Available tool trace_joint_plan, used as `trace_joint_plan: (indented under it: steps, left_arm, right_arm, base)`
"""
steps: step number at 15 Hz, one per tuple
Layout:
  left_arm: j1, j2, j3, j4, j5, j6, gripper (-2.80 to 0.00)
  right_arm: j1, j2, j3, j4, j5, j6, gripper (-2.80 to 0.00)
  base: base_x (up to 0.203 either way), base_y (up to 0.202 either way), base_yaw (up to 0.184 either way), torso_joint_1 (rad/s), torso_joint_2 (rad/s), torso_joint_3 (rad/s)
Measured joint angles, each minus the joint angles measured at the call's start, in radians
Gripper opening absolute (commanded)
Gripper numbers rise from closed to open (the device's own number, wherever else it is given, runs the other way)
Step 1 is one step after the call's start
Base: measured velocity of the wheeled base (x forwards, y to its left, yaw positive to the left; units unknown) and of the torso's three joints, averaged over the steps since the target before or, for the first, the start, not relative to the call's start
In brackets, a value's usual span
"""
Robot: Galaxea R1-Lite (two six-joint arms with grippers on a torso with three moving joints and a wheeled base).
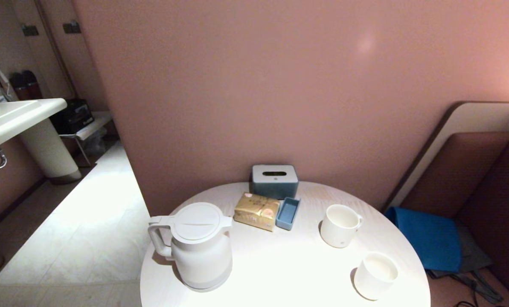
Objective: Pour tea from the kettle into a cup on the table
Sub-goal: Pick up the kettle
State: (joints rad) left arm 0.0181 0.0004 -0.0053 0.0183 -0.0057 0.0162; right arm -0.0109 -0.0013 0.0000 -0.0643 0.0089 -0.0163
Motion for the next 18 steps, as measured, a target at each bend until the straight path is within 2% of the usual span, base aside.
trace_joint_plan:
  steps: [10,14,18]
  left_arm:
    - [0.000,0.000,-0.012,0.006,0.002,0.015,-2.80]
    - [0.000,0.038,-0.156,0.129,-0.046,0.022,-2.80]
    - [0.000,0.162,-0.247,0.164,-0.050,0.025,-2.80]
  right_arm:
    - [0.000,0.000,0.000,0.000,0.000,0.000,-2.80]
    - [0.000,0.000,0.000,0.000,0.000,0.000,-2.80]
    - [0.000,0.000,0.000,0.000,0.000,0.000,-2.80]
  base:
    - [0.000,0.000,0.000,0.000,0.00,0.000]
    - [0.000,0.000,0.000,0.000,0.00,0.000]
    - [0.000,0.000,0.000,0.000,0.00,0.000]
